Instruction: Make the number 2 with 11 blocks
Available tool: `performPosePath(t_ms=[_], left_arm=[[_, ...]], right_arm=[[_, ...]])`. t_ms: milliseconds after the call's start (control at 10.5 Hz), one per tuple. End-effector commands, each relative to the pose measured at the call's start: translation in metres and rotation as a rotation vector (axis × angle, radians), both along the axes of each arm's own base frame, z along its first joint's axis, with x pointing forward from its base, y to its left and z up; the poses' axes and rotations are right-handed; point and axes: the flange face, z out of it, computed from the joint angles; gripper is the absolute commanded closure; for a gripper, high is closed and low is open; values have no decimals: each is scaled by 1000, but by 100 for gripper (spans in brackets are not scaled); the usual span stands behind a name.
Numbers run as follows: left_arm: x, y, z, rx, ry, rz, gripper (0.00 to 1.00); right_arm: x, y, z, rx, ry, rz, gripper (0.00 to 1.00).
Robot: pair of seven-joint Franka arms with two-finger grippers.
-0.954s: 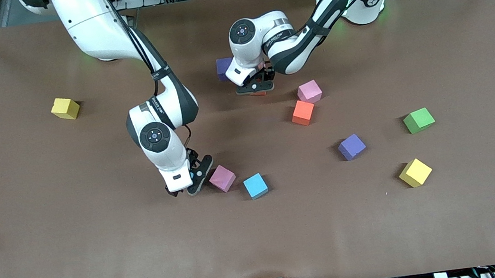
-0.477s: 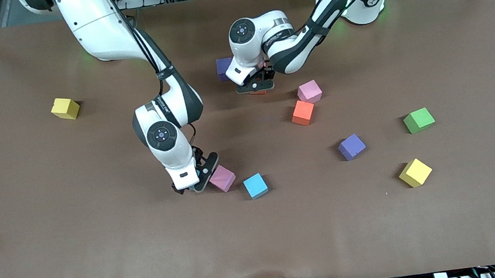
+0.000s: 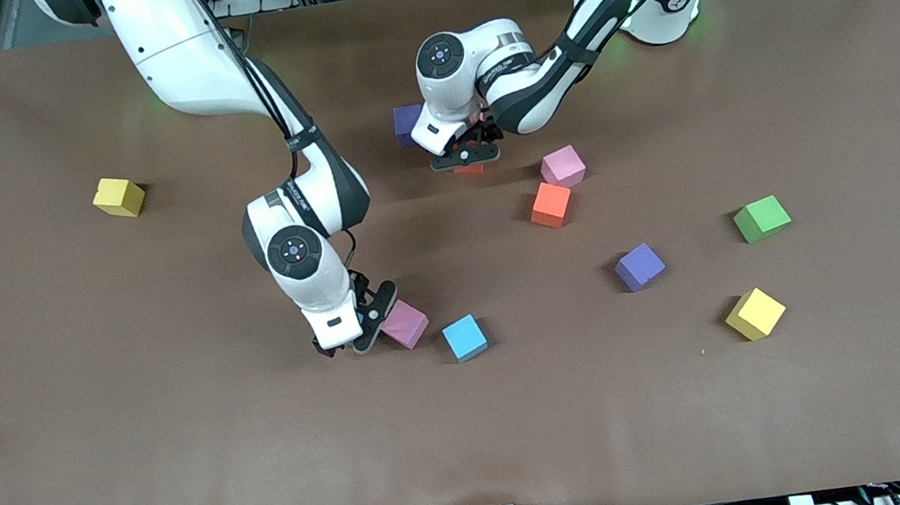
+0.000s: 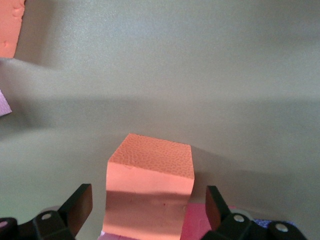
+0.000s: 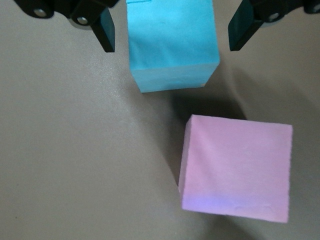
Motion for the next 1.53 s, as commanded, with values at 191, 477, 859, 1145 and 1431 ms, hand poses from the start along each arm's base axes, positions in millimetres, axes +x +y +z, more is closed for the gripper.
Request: performPosePath(t_ms=[191,477,859,1145,1431], left_arm=[[11,3,34,6,-90,48,0],[41,24,50,24,-120,100,0],[112,100,63,103,-129,224,0],[129,160,81,151,-183,279,0],[99,174,67,110,-229,252,0]], right_arm=[[4,2,-10,54,27,-34,0],[2,6,-13,52,27,-21,61],[6,1,-5,60,20,-38,100],[1,-3,30,75,86,-39,100],[-18,-1,89,83,192,-79,100]])
